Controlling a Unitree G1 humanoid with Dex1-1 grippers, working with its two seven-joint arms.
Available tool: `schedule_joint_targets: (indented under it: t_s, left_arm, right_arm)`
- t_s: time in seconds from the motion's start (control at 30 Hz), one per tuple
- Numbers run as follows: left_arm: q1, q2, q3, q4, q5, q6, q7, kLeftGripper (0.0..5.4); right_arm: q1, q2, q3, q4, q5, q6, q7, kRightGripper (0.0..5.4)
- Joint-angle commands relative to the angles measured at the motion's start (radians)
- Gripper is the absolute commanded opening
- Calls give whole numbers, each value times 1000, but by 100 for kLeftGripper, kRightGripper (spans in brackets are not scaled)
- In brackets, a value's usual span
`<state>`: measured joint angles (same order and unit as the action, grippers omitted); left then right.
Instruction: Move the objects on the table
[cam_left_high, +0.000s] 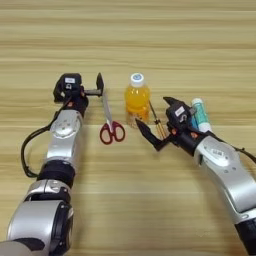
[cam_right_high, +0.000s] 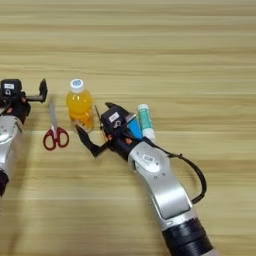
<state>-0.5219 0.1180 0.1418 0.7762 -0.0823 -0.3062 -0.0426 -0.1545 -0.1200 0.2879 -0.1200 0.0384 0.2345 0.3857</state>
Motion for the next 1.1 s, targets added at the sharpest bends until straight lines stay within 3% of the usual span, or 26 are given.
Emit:
schedule_joint_targets:
  t_s: [0.03,1.0,1.1]
  left_arm:
    - [14,-7,-6,-13,10,20,9,537]
    - [33,-15,-12,-52,18,37,21,537]
    - [33,-15,-12,-52,19,37,21,540]
  right_arm:
    - [-72,9,5,72,-19,-9,3,540]
    - [-290,114,-16,480,-26,-190,21,540]
    - [-299,122,-25,511,-20,-208,25,506]
